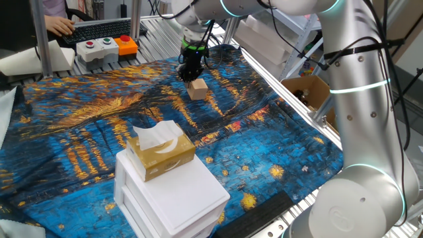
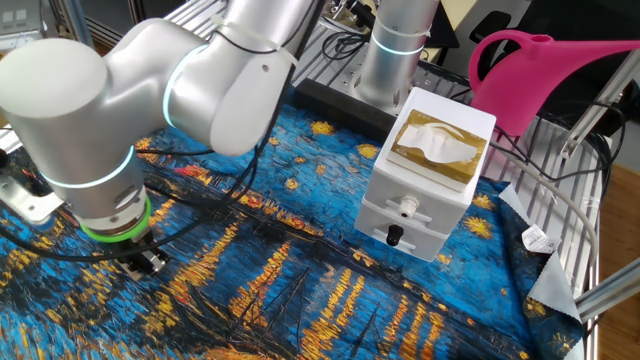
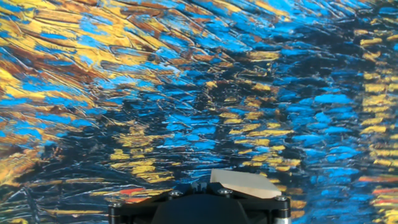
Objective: Approach and touch the side of the small block
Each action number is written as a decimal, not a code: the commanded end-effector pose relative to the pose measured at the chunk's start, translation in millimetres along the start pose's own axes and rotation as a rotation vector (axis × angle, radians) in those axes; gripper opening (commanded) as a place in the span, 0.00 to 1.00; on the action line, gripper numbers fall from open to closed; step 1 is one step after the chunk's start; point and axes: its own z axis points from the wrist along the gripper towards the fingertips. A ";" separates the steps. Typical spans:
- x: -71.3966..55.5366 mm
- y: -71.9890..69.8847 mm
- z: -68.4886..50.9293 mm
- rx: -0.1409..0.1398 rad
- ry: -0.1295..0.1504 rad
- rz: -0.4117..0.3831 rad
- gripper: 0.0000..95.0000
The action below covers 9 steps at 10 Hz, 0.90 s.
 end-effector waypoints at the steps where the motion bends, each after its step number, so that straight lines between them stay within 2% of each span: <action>1: 1.6 4.6 -4.7 0.003 -0.001 0.012 0.00; 4: 9.1 27.4 -24.1 0.008 0.003 0.066 0.00; 7: 24.6 46.1 -47.7 0.014 0.005 0.109 0.00; 9: 31.8 55.1 -55.5 0.020 0.020 0.147 0.00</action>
